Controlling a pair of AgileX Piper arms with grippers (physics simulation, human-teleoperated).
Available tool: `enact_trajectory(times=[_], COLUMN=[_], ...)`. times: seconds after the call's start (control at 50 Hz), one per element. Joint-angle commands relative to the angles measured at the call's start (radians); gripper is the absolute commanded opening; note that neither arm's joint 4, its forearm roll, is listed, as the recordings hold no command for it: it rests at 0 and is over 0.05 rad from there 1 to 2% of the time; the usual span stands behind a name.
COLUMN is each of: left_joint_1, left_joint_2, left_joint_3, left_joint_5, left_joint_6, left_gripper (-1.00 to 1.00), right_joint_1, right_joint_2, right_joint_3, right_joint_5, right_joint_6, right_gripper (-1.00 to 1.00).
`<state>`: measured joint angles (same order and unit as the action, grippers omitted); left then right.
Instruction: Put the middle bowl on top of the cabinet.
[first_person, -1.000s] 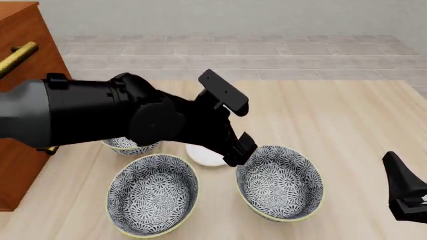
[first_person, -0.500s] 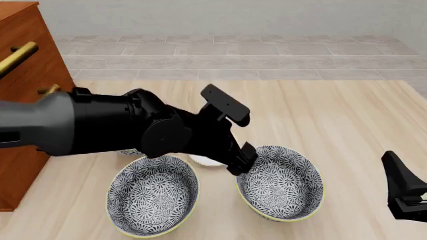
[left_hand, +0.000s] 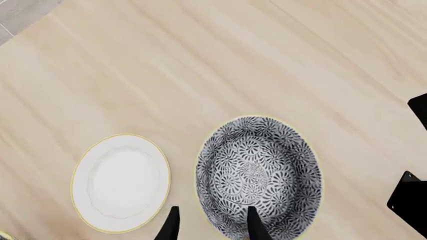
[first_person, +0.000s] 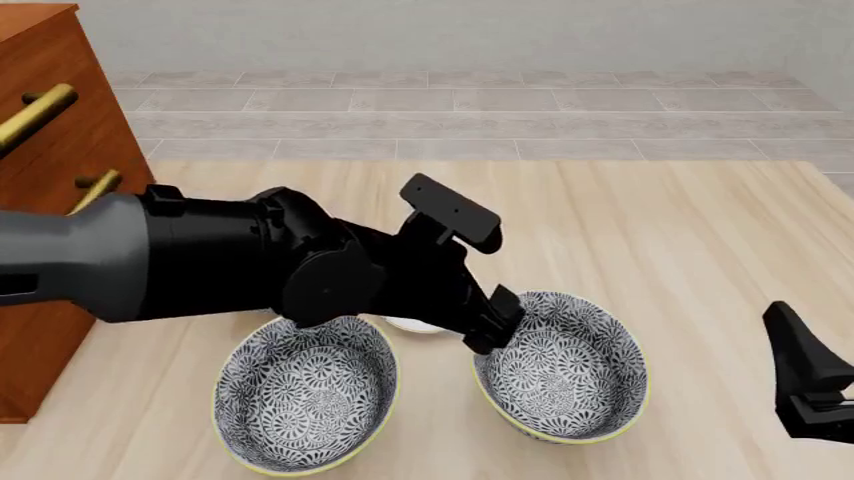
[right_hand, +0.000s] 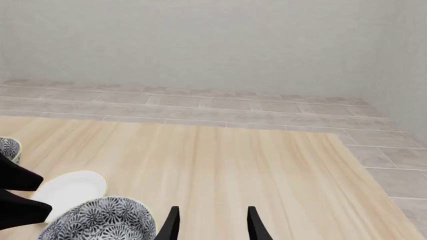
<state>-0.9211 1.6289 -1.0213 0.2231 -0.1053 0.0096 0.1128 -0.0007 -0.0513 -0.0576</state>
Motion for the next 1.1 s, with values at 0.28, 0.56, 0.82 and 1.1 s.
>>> enact_trajectory(times=[0.28,0.56,0.82,1.1], left_joint_1=[-0.005,-0.006,-0.004,-0.012], left_joint_2=[0.010,0.044,0.055,0.075], left_joint_3=[0.032,0.045,0.057,0.090], left_joint_5=[-0.062,-0.100,-0.125,-0.178], left_joint_6=[-0.062,-0.079,-0.091,-0.124], left_gripper=[1.00,1.00,1.00,1.00], right_joint_1=[0.001,0.001,0.002,0.004], right_joint_2=[-0.009,-0.023,-0.018,-0.005], right_joint_3=[0.000,0.000,0.000,0.000], right_joint_5=[0.011,0.026,0.022,0.011], right_joint_6=[-0.006,-0.007,-0.007,-0.008], right_gripper=[1.00,1.00,1.00,1.00])
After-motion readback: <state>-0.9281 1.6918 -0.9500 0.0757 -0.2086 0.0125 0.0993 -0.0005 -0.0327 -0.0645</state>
